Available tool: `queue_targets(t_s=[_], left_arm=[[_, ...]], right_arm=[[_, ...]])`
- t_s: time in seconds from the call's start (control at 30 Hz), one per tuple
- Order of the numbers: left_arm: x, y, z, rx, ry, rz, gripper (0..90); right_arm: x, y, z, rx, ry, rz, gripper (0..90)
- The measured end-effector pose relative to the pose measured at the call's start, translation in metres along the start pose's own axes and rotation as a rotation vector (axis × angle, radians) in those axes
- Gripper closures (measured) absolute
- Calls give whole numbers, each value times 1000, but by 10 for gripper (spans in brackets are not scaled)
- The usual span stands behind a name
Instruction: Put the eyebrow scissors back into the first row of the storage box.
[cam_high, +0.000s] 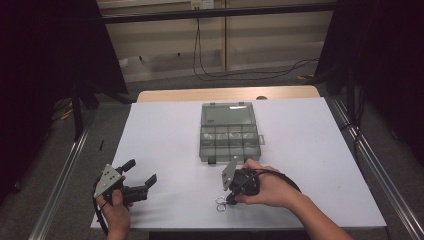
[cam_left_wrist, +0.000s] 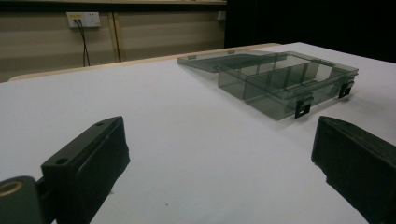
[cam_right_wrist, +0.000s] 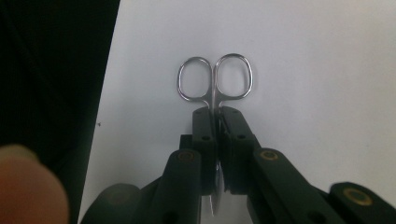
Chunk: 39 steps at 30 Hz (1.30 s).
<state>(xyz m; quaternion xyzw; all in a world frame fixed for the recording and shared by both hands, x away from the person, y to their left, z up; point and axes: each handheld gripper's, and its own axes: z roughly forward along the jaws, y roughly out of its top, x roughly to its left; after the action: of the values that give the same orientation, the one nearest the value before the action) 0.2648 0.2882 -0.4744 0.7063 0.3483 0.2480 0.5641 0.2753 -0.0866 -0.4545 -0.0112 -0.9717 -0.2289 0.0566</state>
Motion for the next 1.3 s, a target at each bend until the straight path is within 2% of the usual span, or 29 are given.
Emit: queue_targets(t_s=[0.07,0.1,0.13,0.17,0.2,0.23,0.4,0.47,0.6,0.83,1.3], left_arm=[[0,0,0,-1,6,-2,37],[0,0,0,2,5,0,37],[0,0,0,3,4,-3,37],[0,0,0,3,4,-3,37],[0,0,1,4,4,-3,37],[0,0,1,4,5,-2,37],[0,0,1,7,4,2,37],[0,0,1,8,5,2,37],[0,0,1,4,6,-3,37],[0,0,0,3,7,-4,37],[-1,0,0,2,8,-8,37]], right_arm=[[1,-1,-1,-13,11,-4,861],[0,-1,-4,-55,15,-23,893],[1,-2,-7,-72,20,-21,900],[1,-2,-7,-72,20,-21,900],[2,-1,-8,-63,-8,-24,900],[4,-1,-6,-48,-12,-18,900],[3,-1,-3,-39,-10,-17,887],[5,0,2,-9,-24,-11,884],[8,0,1,-13,-37,-15,896],[3,-2,-7,-50,-52,-8,897],[-8,0,-33,-86,-110,56,897]])
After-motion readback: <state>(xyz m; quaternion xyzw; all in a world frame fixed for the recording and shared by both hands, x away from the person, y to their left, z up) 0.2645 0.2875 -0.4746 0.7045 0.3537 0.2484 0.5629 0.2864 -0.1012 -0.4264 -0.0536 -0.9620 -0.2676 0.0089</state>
